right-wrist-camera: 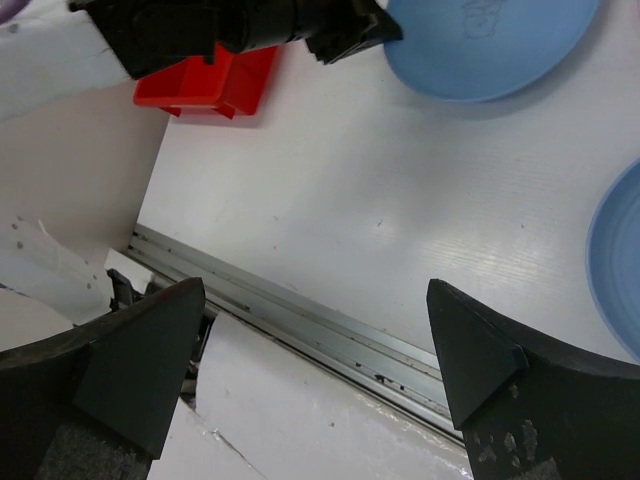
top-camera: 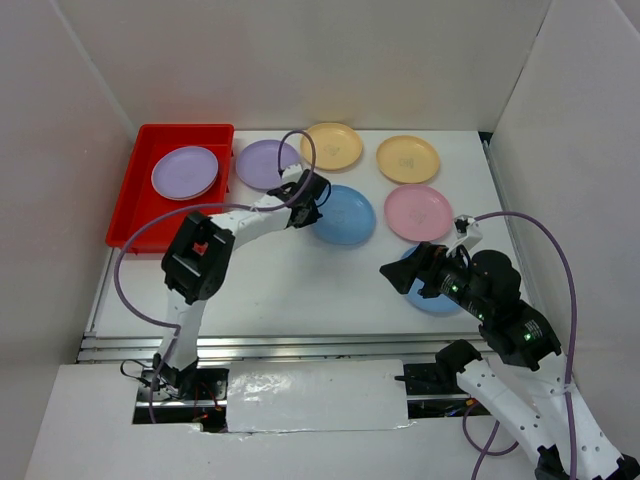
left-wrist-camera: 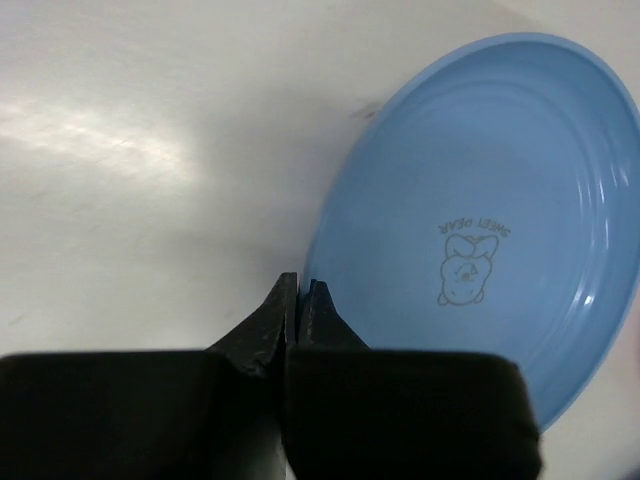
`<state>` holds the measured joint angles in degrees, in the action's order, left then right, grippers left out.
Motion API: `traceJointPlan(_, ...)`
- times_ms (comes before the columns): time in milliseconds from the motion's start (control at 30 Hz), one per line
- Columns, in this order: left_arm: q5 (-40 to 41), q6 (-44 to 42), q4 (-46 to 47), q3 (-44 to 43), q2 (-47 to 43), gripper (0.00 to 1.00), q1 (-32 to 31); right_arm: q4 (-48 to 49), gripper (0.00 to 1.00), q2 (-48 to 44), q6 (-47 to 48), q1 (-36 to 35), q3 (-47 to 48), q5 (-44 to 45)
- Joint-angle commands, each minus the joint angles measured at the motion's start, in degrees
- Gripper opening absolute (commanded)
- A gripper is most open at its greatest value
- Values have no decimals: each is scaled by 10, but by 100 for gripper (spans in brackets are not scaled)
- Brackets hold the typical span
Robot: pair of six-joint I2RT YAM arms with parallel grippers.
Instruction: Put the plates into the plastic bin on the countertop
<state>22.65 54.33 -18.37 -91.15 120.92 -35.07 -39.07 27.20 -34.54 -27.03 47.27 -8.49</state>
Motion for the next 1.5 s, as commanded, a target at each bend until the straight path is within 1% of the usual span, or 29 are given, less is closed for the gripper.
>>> traceJointPlan(0,76,8,-91,36,-95,0,-7,0,100,3,14,-4,22,2)
traceJointPlan(33,93,11,-111,56,-162,0,-5,0,100,3,14,-4,22,3)
traceJointPlan(67,94,6,-112,67,-199,0,-1,0,100,5,14,-4,22,4)
traceJointPlan(133,87,-8,-110,91,-261,0,33,5,100,6,12,-5,20,0)
traceJointPlan(167,61,-16,-105,95,-309,0,54,7,100,7,12,-4,19,-1)
traceJointPlan(200,47,-19,-106,97,-321,0,108,11,100,7,11,-5,17,-3)
traceJointPlan(233,35,-19,-111,95,-335,0,140,17,100,7,8,-6,13,-11)
traceJointPlan(267,19,-17,-123,91,-331,0,172,21,100,7,5,-6,11,-14)
traceJointPlan(300,-2,-13,-131,78,-326,0,233,30,100,6,4,-6,7,-15)
traceJointPlan(367,-14,13,-147,70,-297,0,291,41,100,2,-1,-7,-3,-20)
traceJointPlan(400,-21,26,-147,63,-285,0,337,47,100,5,-2,-7,-9,-21)
traceJointPlan(467,-35,37,-121,61,-256,0,400,51,100,8,0,-7,-9,-28)
traceJointPlan(567,-71,29,-65,50,-217,0,454,52,100,19,8,-7,-2,-28)
traceJointPlan(700,-110,-6,-26,-2,-165,0,498,47,100,36,21,-8,2,-39)
traceJointPlan(733,-108,-9,-36,-34,-142,0,506,44,100,36,23,-8,2,-40)
traceJointPlan(833,-113,-20,-57,-69,-105,0,520,44,100,42,28,-8,-4,-36)
traceJointPlan(900,-134,-25,-52,-75,-82,0,529,51,100,44,28,-10,-9,-38)
traceJointPlan(1000,-158,-40,-63,-107,-41,0,540,61,100,51,30,-9,-11,-51)
traceJointPlan(1033,-174,-43,-79,-127,-32,2,541,61,100,55,30,-10,-9,-51)
traceJointPlan(1067,-180,-52,-85,-133,-22,11,539,61,100,60,32,-10,-3,-50)
traceJointPlan(1133,-191,-54,-82,-126,-24,24,534,63,100,70,33,-11,9,-50)
traceJointPlan(1167,-197,-51,-76,-120,-33,52,533,64,100,72,32,-11,12,-50)
traceJointPlan(1200,-196,-46,-82,-119,-37,73,532,63,100,76,32,-12,18,-52)
traceJointPlan(1233,-201,-43,-95,-120,-51,99,533,62,100,82,32,-14,27,-54)
traceJointPlan(1300,-184,-47,-110,-115,-74,99,524,59,100,87,32,-19,39,-50)
traceJointPlan(1333,-168,-46,-122,-117,-107,99,519,58,100,86,32,-22,41,-45)
traceJointPlan(1400,-133,-49,-137,-111,-145,99,488,56,100,85,28,-24,45,-26)
traceJointPlan(1433,-104,-59,-143,-105,-191,99,472,56,100,83,26,-24,47,-20)
traceJointPlan(1467,-95,-68,-135,-95,-215,99,452,54,100,81,25,-24,49,-14)
